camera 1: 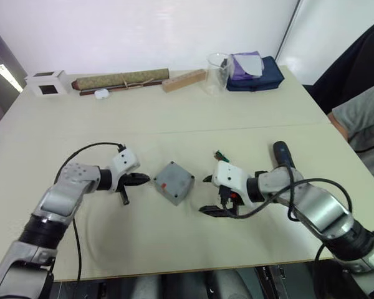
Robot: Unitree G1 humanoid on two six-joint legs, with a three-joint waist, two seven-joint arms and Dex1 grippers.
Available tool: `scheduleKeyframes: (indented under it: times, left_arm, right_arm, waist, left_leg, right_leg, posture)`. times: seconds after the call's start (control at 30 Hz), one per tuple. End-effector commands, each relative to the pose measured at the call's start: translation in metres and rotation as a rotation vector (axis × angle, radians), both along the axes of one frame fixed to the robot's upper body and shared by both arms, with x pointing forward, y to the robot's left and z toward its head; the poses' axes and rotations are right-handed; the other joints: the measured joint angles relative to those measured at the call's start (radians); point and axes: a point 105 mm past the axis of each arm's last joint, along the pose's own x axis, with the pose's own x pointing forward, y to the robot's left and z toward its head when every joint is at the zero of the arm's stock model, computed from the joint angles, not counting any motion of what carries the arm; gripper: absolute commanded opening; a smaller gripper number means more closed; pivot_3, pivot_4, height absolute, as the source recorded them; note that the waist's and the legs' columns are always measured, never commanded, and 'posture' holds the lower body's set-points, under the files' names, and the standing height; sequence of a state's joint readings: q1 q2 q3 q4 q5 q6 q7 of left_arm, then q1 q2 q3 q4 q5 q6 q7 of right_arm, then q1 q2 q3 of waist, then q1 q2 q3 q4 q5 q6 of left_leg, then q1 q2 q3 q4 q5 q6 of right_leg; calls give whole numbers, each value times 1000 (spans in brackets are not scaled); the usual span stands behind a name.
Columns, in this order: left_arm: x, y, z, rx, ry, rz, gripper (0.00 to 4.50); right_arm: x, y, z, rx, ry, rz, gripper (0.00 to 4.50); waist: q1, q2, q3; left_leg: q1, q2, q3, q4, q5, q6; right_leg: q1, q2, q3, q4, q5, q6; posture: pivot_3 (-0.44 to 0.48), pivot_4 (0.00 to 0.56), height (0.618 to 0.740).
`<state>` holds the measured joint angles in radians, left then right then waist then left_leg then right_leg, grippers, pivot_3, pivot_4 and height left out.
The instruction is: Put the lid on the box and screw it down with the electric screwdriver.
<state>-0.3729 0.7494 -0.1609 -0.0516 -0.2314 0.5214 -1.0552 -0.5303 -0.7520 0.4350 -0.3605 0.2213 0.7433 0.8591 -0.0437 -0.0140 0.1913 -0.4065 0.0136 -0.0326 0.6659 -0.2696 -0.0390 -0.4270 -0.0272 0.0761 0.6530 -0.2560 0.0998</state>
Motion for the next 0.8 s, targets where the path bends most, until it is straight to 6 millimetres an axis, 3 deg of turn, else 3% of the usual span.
scheduleKeyframes:
  times: [0.03, 0.17, 0.33, 0.43, 0.8]
  left_arm:
    - [-20, -11, -3, -20, 55, -58, 0]
    - [-18, -24, -6, -30, 45, -67, 0]
    - [-8, -31, -1, -59, 0, -33, 0]
    - [-10, -34, -2, -65, -1, -32, 0]
    - [-14, -36, -2, -65, 24, -73, 0]
  right_arm:
    - [12, 17, 7, 38, -62, 36, 4483]
    - [2, 45, 8, 142, 33, 103, 4483]
    - [-28, 49, -3, 123, 112, 186, 4483]
    - [-36, 50, -5, 128, 128, 182, 4483]
    - [-32, 44, -9, 107, 111, 107, 4483]
  waist:
    - [-2, 0, 0]
    - [5, 0, 0]
    - [25, -1, -1]
    - [27, -1, -1]
    - [25, -1, -1]
  left_leg:
    - [0, 0, 0, 0, 0, 0]
    - [1, 0, -1, 0, 0, 0]
    - [0, -2, 0, 1, 0, 0]
    - [0, -2, -1, 1, 0, 0]
    - [1, -1, -1, 1, 0, 0]
  right_leg:
    - [0, 0, 0, 0, 0, 0]
    - [0, 1, 0, 1, 0, 0]
    - [1, -2, 0, 1, 0, 0]
    - [1, -1, 0, 1, 0, 0]
    - [1, 0, 0, 2, 0, 0]
  posture:
    - [0, 150, 740]
    - [0, 150, 740]
    - [0, 150, 740]
    - [0, 150, 740]
    - [0, 150, 740]
